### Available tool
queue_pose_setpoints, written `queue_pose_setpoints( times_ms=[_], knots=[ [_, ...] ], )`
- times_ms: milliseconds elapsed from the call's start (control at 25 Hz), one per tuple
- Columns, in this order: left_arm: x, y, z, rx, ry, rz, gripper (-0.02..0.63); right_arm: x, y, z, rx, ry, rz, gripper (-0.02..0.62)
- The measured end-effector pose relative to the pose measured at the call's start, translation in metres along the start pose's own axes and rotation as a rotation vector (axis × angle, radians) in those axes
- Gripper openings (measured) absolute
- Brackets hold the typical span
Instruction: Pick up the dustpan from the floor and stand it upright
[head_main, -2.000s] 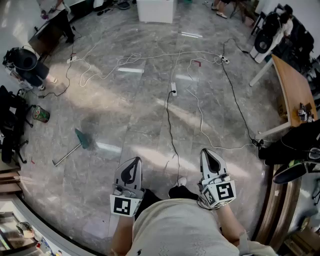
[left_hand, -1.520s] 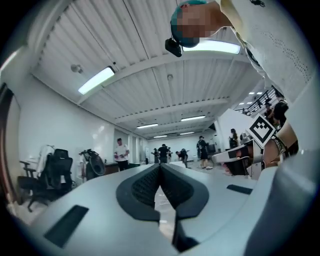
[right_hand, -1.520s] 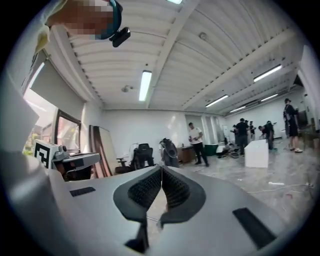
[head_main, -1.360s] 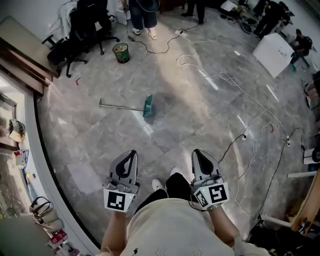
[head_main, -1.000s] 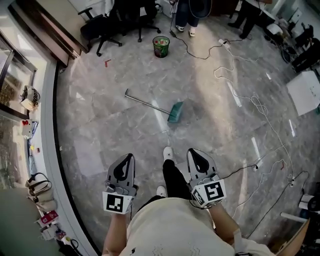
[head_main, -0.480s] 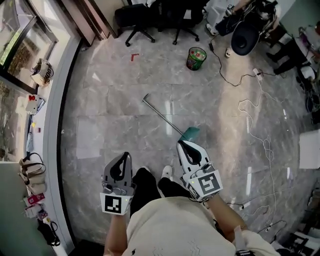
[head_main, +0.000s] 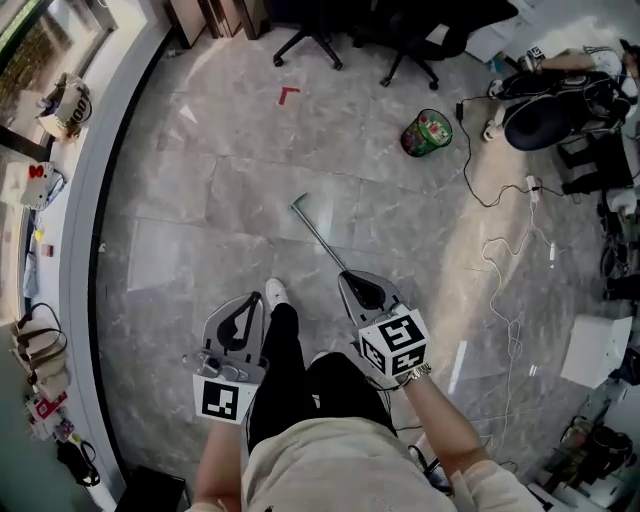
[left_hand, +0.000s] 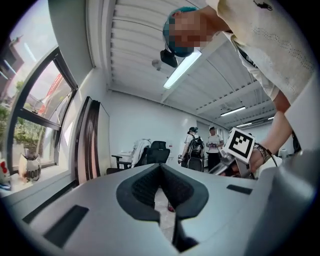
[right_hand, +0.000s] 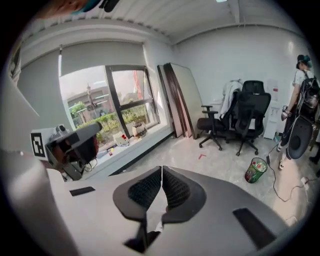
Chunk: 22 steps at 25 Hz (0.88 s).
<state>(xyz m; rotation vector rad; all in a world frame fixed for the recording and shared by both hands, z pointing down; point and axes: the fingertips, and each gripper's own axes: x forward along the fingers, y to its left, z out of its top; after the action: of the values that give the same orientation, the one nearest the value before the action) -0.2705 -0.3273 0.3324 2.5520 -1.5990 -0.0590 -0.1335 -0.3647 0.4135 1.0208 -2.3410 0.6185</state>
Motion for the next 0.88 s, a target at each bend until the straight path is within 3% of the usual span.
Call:
queue_pose_setpoints(
  times_ms=[200,280,360,560,680,880],
  knots=[
    [0.105,0.078,-0.047,0.035,-0.018,-0.074,0.011,0.163,-0.067,-0.018,-0.037,0.171,0.021,0.021],
    [0.136,0.1,-0.085,0.028,-0.019,-0.091,0.011,0.232,-0.097,-0.048,-0.063,0.243,0.04,0.084],
    [0.155,0.115,-0.138,0.01,0.003,-0.106,0.011,0.296,-0.125,-0.109,-0.097,0.359,0.048,0.114],
    [0.196,0.151,-0.304,0.044,0.021,-0.119,0.011,0.454,-0.201,-0.31,-0.178,0.66,0.081,0.138],
    [0.206,0.174,-0.416,0.005,0.03,-0.078,0.011,0.539,-0.239,-0.398,-0.194,0.707,0.095,0.143],
    [0.215,0.209,-0.574,-0.011,0.094,-0.078,0.011,0.657,-0.286,-0.498,-0.19,0.711,0.076,0.143]
  ],
)
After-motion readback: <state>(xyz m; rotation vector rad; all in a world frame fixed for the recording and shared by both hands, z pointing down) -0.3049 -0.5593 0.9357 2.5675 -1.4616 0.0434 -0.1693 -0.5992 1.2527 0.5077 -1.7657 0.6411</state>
